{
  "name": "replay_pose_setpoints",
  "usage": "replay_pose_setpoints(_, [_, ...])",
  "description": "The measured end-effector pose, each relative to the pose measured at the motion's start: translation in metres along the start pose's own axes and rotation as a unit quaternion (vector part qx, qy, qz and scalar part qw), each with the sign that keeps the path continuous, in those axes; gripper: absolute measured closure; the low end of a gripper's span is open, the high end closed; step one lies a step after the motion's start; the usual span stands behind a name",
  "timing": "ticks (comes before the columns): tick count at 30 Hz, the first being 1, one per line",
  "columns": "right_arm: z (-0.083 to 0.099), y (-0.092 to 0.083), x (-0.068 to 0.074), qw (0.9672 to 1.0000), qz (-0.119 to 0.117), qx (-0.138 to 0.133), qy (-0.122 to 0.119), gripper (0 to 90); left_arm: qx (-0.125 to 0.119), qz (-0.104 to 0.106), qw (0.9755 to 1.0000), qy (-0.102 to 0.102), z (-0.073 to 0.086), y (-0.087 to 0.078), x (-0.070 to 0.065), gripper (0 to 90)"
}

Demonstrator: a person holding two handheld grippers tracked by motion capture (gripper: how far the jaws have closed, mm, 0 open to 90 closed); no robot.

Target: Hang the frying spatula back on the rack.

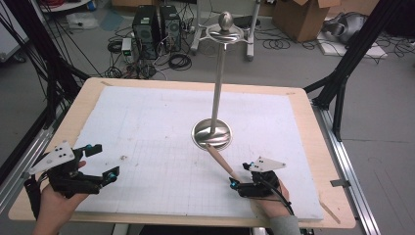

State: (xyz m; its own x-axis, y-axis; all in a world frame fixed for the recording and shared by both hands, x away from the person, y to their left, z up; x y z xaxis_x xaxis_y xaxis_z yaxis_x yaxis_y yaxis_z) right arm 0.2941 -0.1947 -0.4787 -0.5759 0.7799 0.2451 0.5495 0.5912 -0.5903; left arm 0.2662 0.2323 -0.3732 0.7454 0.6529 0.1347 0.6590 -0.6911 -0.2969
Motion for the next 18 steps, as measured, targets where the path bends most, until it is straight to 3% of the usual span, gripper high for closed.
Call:
replay_pose_setpoints(12, [0.0036,-0.0013,0.0008,1.0,0.005,0.009,-0.001,39.5,0.0,-0.002,1.0,-0.003,0.002,0.0004,0.0008,1.8])
replay_pose_setpoints(18, [0.0064,0.002,0.003,0.9993,0.014,0.031,-0.012,41.9,0.003,0.0,1.0,-0.002,0.0028,0.001,0.0007,1.8])
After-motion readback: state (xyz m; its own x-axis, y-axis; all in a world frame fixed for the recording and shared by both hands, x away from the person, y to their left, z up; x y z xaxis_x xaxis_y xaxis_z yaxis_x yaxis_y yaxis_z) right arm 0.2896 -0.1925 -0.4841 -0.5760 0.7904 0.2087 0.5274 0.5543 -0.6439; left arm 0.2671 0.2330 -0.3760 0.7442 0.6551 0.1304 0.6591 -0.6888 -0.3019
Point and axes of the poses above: each handheld gripper's, and its own axes: y roughly forward along the jaws, z roughly out of its underside, x roughly to its left, the point moved 6 cm from there along y, roughly forward along the jaws, and after that the axes turned 15 degrees about y, right-handed, at the moved point
